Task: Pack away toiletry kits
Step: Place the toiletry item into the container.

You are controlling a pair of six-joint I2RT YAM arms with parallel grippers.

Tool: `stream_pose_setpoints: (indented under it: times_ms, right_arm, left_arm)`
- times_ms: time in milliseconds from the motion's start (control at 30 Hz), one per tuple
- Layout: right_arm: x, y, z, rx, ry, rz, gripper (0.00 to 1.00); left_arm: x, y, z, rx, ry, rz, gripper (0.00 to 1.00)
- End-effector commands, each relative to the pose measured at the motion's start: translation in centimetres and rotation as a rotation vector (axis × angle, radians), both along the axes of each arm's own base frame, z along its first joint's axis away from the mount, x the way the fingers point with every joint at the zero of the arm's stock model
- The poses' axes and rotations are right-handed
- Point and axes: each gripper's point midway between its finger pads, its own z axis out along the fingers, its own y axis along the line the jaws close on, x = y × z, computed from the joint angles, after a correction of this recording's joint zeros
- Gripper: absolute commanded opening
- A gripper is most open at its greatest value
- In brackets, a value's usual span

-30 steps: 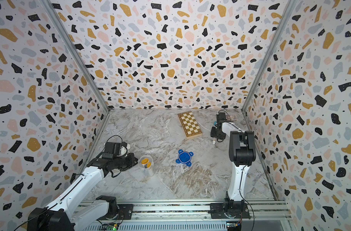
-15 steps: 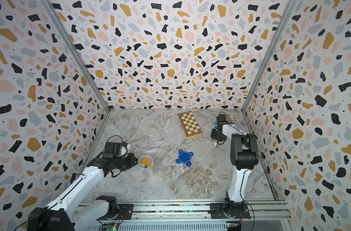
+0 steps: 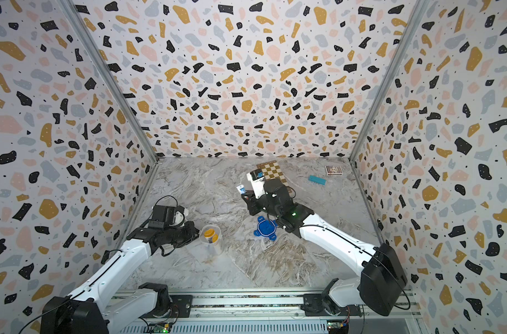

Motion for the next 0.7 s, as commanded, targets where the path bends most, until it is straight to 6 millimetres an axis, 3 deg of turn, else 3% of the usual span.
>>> stream_pose_setpoints:
  times_ms: [0,100,233,500,667]
  right_arm:
    - [-1.0,4.1,3.5,0.137,-0.161,0.067,0.20]
    - [-3.2,7.2,4.4,0.179,-0.273,0.119,0.19]
    - [-4.7,9.5,4.2,0.236,-0.341,0.142,0.19]
    - [-7.5,9.8,2.8,0.337,-0.393,0.145,0.18]
    - [-8.0,10.3,1.7,0.377,-0.372,0.134,0.18]
  left_arm:
    - [0.6,0.0,0.5,-0.013,-0.031,0.006,0.09]
    - [0.6,0.0,0.6,-0.015,-0.029,0.005,0.09]
    - [0.6,0.0,0.7,-0.013,-0.028,0.002,0.09]
    - [0.5,0.3,1.2,-0.001,-0.029,-0.003,0.09]
    - [0.7,0.4,1.4,-0.014,-0.027,0.005,0.08]
